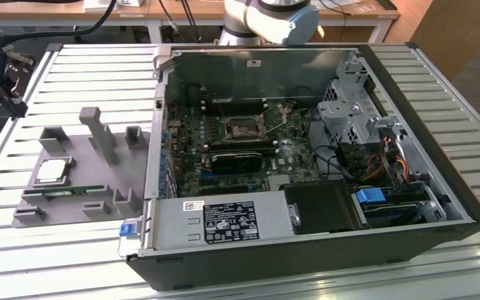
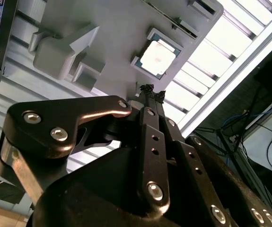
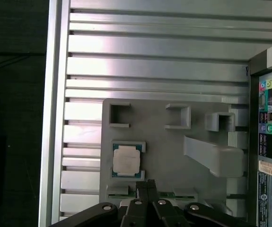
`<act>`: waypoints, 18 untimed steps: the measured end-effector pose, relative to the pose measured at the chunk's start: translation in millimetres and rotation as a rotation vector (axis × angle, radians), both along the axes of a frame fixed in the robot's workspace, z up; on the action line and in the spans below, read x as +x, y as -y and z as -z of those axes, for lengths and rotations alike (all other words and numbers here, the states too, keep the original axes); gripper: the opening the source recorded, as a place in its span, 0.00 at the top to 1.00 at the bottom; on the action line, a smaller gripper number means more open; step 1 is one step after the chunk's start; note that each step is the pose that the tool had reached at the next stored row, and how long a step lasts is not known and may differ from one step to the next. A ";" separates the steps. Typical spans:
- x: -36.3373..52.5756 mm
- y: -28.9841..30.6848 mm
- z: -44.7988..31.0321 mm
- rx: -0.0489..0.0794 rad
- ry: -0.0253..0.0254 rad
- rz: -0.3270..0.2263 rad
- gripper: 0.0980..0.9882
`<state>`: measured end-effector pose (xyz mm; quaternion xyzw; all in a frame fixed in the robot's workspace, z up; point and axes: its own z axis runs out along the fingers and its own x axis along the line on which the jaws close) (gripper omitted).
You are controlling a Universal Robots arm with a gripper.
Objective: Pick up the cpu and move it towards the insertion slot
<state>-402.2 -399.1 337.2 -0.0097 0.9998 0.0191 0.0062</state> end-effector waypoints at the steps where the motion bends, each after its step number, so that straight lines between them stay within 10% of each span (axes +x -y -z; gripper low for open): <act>1: -0.2 0.0 1.6 0.000 0.0005 0.000 1.00; 18: -8.7 0.0 23.6 0.000 0.0050 0.000 1.00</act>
